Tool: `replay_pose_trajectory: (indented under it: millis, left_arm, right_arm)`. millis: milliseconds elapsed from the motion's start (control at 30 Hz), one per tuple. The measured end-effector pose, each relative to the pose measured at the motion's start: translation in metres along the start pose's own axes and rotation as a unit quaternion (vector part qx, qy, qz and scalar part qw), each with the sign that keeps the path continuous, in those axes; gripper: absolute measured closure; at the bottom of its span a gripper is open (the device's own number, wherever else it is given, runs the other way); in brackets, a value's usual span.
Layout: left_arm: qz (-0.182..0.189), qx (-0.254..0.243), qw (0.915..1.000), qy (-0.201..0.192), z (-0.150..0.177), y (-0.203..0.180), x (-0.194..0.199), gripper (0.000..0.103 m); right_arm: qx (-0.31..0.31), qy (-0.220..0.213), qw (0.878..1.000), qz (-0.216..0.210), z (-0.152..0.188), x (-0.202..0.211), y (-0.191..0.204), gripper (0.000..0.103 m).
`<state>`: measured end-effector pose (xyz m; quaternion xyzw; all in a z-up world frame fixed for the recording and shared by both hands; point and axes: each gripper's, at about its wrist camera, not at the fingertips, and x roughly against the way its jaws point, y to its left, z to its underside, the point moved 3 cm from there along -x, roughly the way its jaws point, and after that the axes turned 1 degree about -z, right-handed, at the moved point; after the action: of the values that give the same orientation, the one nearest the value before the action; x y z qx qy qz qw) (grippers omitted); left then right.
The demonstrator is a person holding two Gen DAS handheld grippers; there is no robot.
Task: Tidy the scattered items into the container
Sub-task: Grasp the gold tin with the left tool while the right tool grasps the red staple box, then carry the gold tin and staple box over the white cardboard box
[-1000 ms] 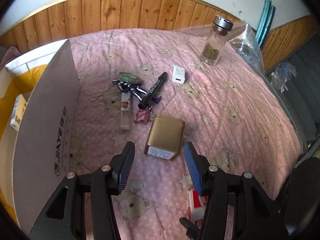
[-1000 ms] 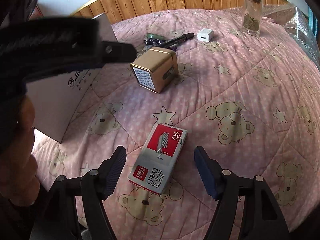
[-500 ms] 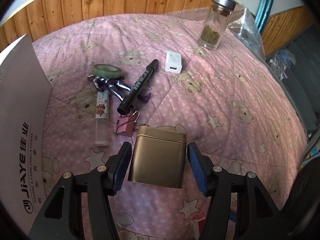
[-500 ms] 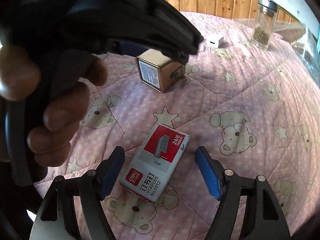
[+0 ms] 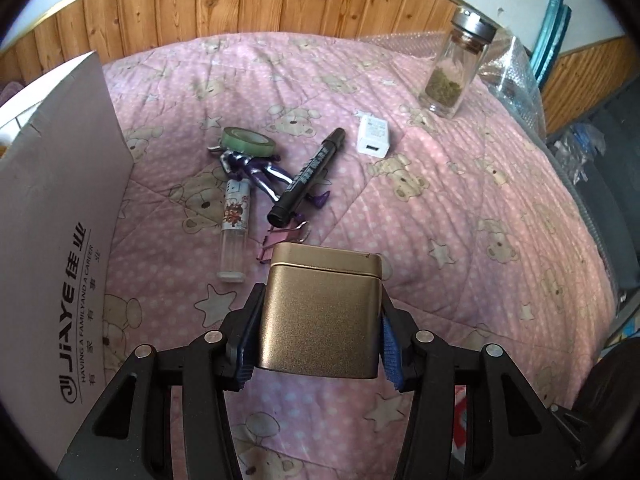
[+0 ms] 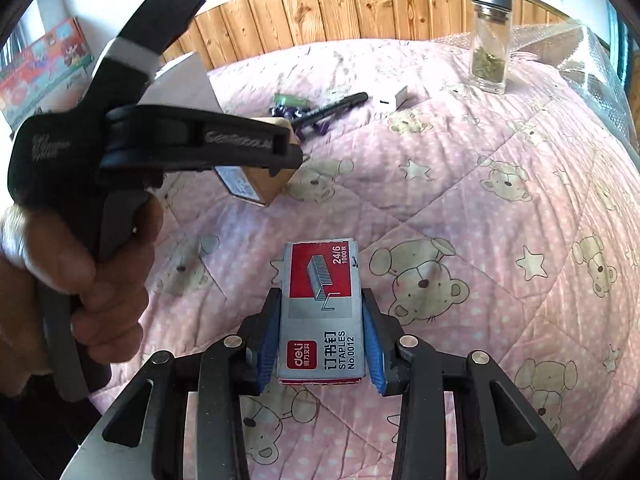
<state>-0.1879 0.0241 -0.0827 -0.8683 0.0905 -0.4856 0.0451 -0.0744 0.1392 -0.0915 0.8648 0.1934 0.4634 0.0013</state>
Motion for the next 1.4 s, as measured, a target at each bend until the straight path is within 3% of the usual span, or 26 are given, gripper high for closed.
replay_pose_trajectory:
  millis: [667, 967, 1400]
  left_arm:
    - [0.029, 0.032, 0.9983, -0.040, 0.015, 0.011, 0.089, 0.051]
    - [0.060, 0.063, 0.9931, -0.079, 0.026, 0.029, 0.145, 0.051]
    - [0.065, 0.110, 0.9847, -0.119, 0.041, 0.073, 0.190, 0.051]
  right_arm:
    - [0.028, -0.036, 0.999, 0.008, -0.005, 0.017, 0.016, 0.064]
    - [0.047, -0.069, 0.997, 0.006, -0.010, 0.038, 0.034, 0.064]
    - [0.031, -0.106, 0.993, -0.039, -0.028, 0.074, 0.069, 0.064]
